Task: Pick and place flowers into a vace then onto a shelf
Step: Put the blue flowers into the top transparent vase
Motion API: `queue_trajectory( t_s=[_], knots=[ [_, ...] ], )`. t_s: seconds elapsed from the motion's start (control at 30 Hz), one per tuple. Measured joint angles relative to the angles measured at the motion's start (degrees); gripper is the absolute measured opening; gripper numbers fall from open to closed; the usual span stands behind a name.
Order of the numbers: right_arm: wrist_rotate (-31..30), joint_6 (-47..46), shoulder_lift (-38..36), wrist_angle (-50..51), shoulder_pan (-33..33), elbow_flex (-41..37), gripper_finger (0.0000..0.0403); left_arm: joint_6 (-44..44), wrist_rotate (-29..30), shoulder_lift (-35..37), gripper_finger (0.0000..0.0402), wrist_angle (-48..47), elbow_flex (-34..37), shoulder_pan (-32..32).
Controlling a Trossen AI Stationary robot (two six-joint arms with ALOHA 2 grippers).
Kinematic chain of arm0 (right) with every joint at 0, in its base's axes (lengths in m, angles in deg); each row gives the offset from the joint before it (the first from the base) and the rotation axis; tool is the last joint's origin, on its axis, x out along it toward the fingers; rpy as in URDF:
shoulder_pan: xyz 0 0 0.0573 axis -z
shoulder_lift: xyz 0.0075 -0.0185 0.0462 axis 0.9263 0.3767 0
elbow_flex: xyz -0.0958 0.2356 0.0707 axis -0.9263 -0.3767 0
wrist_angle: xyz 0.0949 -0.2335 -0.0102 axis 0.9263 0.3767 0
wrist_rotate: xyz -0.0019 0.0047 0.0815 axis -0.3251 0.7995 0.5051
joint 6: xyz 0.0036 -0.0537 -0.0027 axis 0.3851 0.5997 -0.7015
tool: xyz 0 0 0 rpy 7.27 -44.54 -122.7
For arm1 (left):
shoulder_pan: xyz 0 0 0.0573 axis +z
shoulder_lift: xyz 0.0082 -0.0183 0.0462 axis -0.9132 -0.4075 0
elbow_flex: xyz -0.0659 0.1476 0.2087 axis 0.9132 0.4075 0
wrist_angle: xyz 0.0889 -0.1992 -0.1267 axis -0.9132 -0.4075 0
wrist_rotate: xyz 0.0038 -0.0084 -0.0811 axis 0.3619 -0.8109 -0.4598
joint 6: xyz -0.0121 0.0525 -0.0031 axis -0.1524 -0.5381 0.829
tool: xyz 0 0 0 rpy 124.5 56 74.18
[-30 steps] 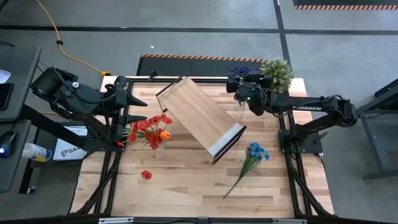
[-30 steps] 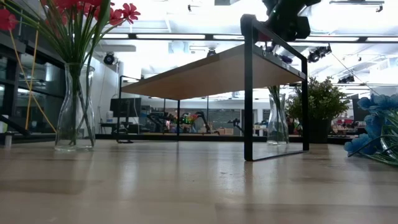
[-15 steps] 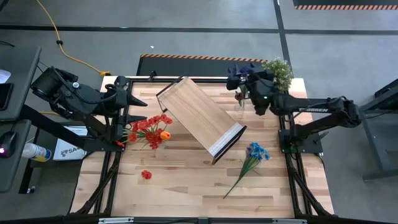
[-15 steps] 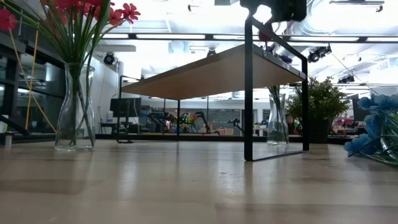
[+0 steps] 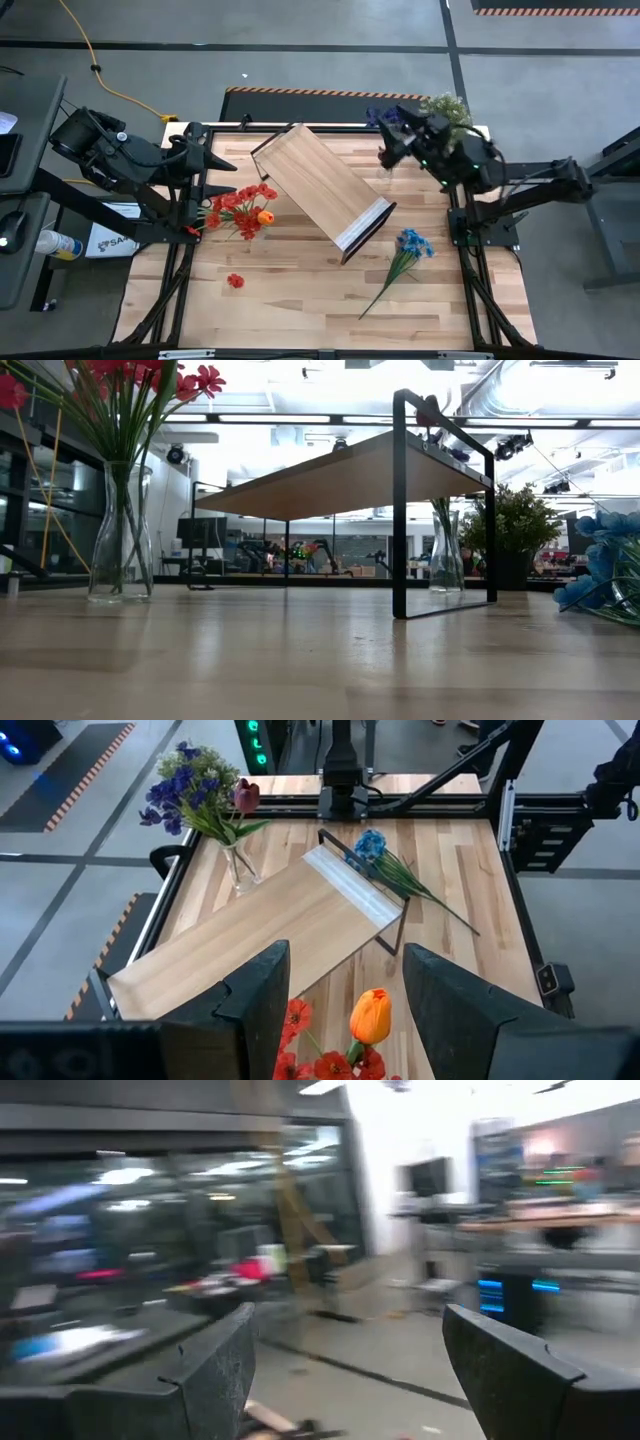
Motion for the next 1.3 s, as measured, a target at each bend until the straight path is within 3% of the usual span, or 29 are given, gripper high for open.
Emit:
queue_trajectory(
  t_s=[0.27, 0.47, 0.67, 0.9, 1.1, 1.3],
  knots=[
    [19.9, -7.0, -6.3, 9.8, -11.1, 0.0, 0.0303, 1.6, -1.8, 0.0, 0.023, 0.0, 0.0, 0.0],
    [28.6, -24.7, -7.3, 20.9, -20.2, 0.0, 0.0303, 2.1, -1.8, 0.0, 0.023, 0.0, 0.0, 0.0],
    [32.3, -51.9, -5.7, 29.6, -28.4, 0.0, 0.0303, 3.7, -1.8, 0.0, 0.023, 0.0, 0.0, 0.0],
    [33.4, -76.7, -3.1, 37.9, -35.9, 0.0, 0.0303, 4.6, -2.1, 0.0, 0.023, 0.0, 0.0, 0.0],
    [35.3, -93.2, -1.4, 43.9, -40.4, 0.0, 0.0303, 5.1, -2.2, 0.0, 0.023, 0.0, 0.0, 0.0],
    [40.7, -99.8, -0.6, 52.9, -42.0, 0.0, 0.0303, 7.0, -2.2, 0.0, 0.023, 0.0, 0.0, 0.0]
  ],
)
